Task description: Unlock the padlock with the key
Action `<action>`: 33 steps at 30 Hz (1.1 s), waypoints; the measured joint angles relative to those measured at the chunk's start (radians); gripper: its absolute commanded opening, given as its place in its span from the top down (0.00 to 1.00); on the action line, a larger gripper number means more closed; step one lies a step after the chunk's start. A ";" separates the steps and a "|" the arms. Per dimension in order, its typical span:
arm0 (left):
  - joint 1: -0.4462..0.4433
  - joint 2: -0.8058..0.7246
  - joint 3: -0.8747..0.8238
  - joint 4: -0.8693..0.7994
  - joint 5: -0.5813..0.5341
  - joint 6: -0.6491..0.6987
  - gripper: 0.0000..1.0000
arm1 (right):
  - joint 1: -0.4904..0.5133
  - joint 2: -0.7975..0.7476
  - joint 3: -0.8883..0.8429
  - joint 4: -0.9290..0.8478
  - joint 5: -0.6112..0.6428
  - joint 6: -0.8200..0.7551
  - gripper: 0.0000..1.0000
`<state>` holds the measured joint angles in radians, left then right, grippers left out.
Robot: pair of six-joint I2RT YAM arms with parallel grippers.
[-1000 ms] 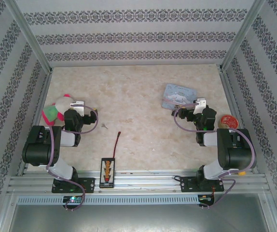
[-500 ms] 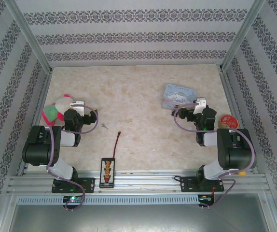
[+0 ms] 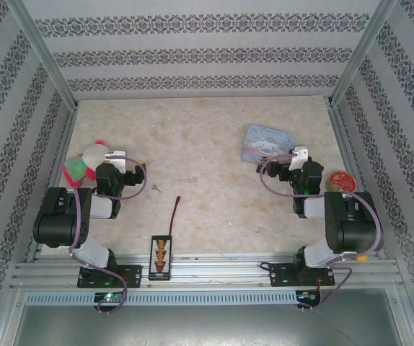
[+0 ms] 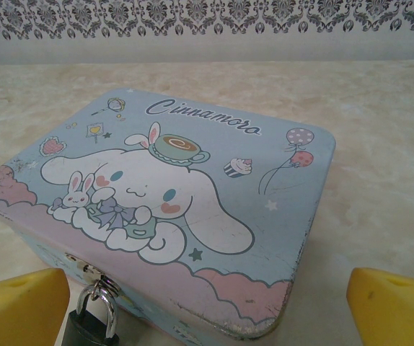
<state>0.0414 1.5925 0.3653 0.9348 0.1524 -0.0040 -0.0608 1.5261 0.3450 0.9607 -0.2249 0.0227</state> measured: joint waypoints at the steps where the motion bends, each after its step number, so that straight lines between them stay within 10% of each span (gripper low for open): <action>1: 0.000 0.000 0.000 0.000 0.000 0.000 0.01 | 0.000 0.000 0.000 0.000 0.000 0.000 0.02; 15: 0.000 -0.156 0.032 -0.115 -0.008 -0.002 0.01 | 0.000 -0.137 0.024 -0.146 0.091 0.028 0.02; 33: 0.000 -0.345 0.132 -0.528 -0.103 -0.300 0.01 | 0.027 -0.277 0.356 -0.883 0.243 0.304 0.02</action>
<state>0.0410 1.2472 0.4973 0.4072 0.0498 -0.3042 -0.0334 1.2491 0.7010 0.0776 0.0185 0.3264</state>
